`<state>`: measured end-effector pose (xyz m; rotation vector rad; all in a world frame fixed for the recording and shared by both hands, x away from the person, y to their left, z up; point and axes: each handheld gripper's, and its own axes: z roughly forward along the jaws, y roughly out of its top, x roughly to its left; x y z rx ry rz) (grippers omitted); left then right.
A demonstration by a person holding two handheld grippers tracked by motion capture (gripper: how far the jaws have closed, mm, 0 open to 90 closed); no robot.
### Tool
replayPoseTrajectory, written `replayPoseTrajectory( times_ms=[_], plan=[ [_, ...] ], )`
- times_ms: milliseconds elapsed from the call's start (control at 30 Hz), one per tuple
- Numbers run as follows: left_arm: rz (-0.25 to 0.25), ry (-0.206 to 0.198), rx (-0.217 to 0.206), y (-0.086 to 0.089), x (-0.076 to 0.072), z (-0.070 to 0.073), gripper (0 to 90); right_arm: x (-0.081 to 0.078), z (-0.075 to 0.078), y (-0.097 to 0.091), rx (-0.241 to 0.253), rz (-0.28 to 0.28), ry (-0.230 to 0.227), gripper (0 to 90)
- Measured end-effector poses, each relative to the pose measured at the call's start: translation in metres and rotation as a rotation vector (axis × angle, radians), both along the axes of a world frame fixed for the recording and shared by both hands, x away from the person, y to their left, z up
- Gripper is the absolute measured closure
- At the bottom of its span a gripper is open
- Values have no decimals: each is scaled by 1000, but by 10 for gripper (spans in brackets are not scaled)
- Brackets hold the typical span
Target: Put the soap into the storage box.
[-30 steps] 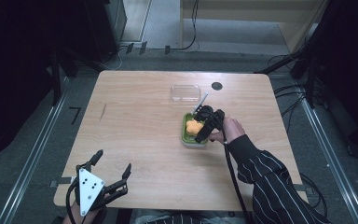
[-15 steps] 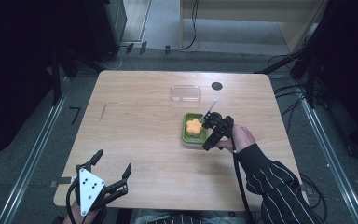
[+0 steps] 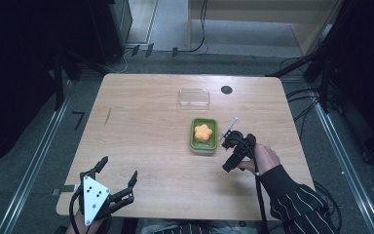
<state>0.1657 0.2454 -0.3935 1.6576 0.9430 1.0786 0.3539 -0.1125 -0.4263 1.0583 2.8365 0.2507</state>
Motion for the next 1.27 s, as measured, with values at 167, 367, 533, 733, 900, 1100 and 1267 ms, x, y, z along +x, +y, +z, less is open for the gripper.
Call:
replayPoseTrajectory(
  times_ms=[167,367,533,733,900,1100,1267],
  plan=[
    [-1,0,2,0,0,0,130,-11,-5,-8,-4,-6,7,52],
    [0,0,-1,0,0,0,130,-20,-11,-19,-12,-19,19,52],
    [-1,0,1,0,0,0,130,-29,-18,-26,-26,-21,19,52],
    [-2,-1,1,-1,0,0,130,-41,-28,-29,-36,-8,21,52],
    [-1,0,1,-1,0,0,130,-48,-31,-34,-37,-15,17,52],
    [-1,-1,-1,-1,0,0,130,-51,-35,-41,-32,-25,28,52],
    [-2,-1,1,-1,0,0,130,-53,-37,-43,-30,-33,34,52]
  ],
)
